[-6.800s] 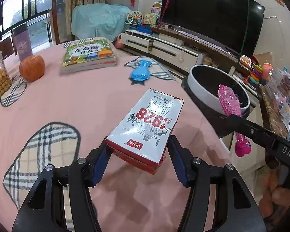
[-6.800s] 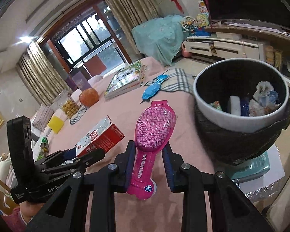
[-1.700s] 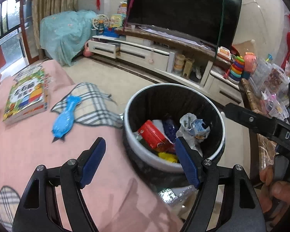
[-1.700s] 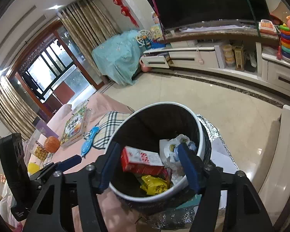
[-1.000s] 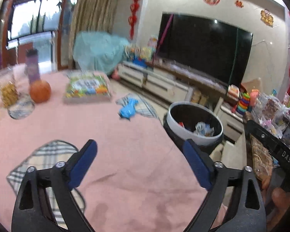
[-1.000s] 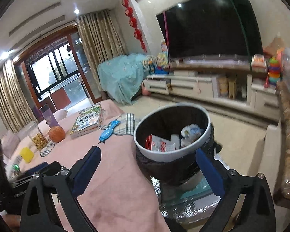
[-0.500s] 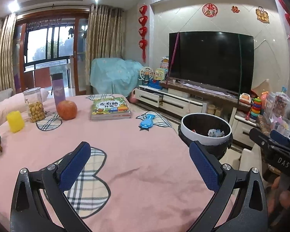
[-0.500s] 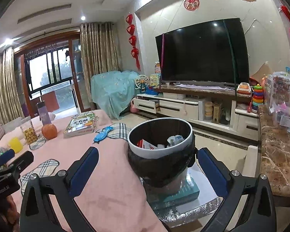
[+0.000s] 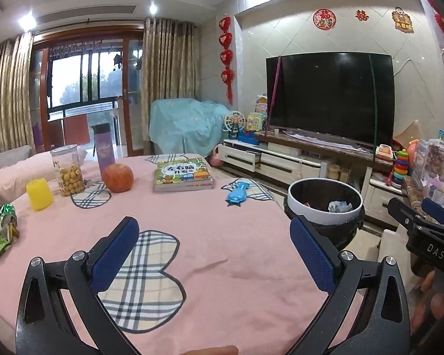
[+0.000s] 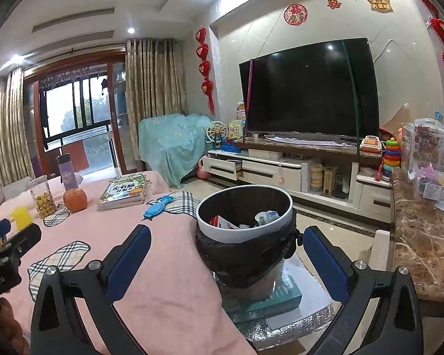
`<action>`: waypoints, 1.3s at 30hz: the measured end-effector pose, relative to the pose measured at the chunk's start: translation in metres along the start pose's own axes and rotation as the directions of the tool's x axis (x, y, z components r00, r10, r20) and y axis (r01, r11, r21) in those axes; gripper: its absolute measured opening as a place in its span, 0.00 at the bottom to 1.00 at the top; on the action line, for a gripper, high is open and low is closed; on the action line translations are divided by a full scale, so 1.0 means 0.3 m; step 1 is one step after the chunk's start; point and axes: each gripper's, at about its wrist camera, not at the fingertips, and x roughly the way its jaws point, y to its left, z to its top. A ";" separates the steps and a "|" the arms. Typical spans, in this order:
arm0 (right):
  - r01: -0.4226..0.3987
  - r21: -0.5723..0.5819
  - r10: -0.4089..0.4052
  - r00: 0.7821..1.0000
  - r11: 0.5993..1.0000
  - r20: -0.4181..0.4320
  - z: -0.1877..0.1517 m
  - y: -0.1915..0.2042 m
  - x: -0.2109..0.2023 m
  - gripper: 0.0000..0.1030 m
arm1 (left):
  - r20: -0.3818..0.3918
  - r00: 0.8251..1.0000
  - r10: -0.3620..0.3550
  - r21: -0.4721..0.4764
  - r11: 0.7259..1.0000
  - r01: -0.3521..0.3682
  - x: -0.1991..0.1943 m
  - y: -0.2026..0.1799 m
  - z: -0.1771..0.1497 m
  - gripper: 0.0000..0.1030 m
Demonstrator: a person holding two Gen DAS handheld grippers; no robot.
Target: Collect trash
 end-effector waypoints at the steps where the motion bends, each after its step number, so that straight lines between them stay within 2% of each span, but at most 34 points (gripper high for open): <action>1: -0.001 -0.001 0.001 1.000 1.000 0.001 0.001 0.001 -0.001 1.00 | -0.001 1.000 0.001 0.002 1.000 -0.001 -0.001 -0.001 0.000 1.00; 16: -0.007 -0.032 0.008 1.000 0.999 0.014 0.008 0.030 -0.020 1.00 | 0.008 1.000 0.015 0.005 1.000 -0.015 -0.017 -0.006 0.005 1.00; 39: -0.020 -0.047 0.022 0.999 0.999 0.040 0.023 0.058 -0.058 1.00 | 0.019 1.000 -0.006 -0.007 1.000 0.007 -0.025 -0.013 0.014 1.00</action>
